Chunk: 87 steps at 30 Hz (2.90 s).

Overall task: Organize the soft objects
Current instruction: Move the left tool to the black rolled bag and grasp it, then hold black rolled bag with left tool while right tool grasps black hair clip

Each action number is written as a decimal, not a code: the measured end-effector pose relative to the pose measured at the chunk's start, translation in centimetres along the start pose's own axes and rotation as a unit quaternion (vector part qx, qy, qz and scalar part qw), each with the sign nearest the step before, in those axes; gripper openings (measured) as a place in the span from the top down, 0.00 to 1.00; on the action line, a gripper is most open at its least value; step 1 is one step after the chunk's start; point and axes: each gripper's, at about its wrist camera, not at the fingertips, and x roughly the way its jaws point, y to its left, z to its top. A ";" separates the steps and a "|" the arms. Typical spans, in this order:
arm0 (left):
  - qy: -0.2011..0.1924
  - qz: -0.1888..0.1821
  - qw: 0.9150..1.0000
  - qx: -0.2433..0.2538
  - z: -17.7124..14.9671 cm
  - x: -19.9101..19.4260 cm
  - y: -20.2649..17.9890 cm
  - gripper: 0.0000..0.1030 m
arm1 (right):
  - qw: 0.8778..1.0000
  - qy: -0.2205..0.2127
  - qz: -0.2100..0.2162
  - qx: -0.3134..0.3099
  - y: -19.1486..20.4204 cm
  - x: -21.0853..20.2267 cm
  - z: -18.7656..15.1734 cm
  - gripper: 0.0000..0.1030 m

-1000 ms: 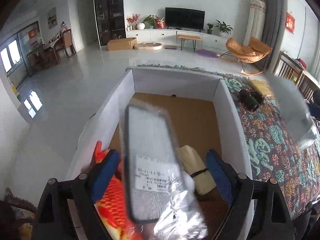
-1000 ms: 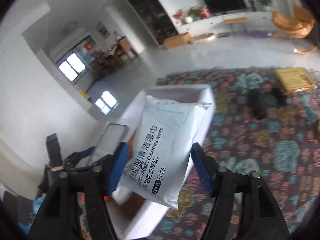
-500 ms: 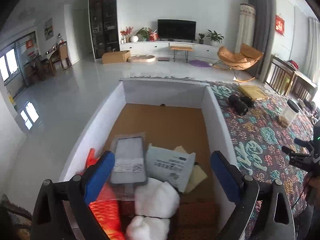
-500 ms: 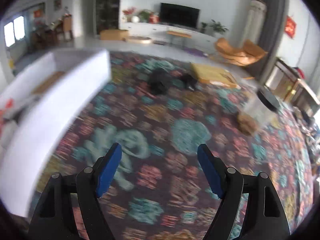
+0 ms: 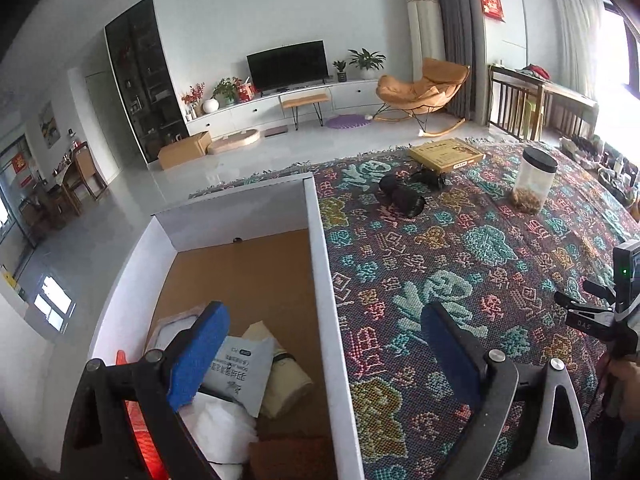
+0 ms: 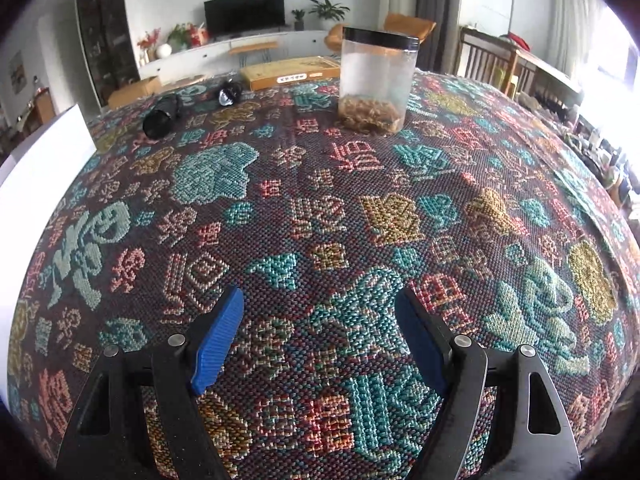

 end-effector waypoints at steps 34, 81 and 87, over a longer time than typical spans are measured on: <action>0.132 -0.074 0.982 -0.113 13.3 34.3 -10.6 0.07 | 0.999 0.037 0.017 -0.003 0.3 2.0 -0.5 0.11; 0.097 -0.074 0.992 -0.024 -6.3 17.0 -10.9 0.00 | 0.999 0.032 0.011 -0.005 0.6 2.2 -0.4 0.10; 0.098 -0.073 0.992 -0.024 -6.1 17.3 -10.8 0.00 | 0.999 0.033 0.012 -0.004 0.6 2.2 -0.4 0.09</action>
